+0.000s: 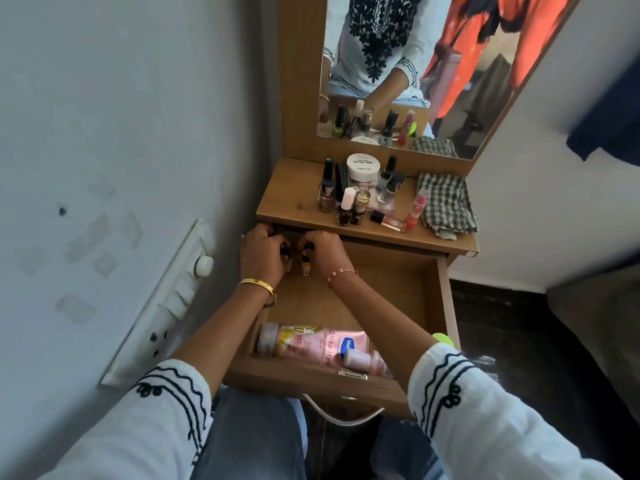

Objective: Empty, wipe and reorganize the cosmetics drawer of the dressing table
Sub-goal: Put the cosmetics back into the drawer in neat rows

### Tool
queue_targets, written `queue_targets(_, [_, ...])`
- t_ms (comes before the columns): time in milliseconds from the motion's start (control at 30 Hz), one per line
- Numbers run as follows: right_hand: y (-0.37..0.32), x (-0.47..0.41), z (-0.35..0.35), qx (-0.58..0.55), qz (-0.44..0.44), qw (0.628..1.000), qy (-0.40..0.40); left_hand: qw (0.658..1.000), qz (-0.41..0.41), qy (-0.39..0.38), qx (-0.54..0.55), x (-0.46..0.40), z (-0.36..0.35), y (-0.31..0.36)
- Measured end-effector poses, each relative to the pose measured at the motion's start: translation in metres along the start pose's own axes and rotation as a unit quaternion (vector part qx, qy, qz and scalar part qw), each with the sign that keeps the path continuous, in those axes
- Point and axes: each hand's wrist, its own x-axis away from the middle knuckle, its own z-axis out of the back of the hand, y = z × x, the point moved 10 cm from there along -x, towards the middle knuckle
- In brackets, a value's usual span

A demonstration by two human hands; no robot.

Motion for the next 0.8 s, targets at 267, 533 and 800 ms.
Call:
queue_targets(267, [0.001,0.005,-0.006,0.004,0.007,1.0,0.008,1.0,0.017,-0.004,0.023,-0.003,-0.005,-0.004])
queue_targets(533, [0.0,0.005,-0.004,0.0,0.005,1.0,0.028,0.999,0.026,0.017,0.029,-0.007,-0.003,-0.003])
queue_targets(800, [-0.001,0.004,-0.003,0.017,0.008,0.999,0.045,0.999,0.033,0.016,0.032,-0.013,-0.005,-0.005])
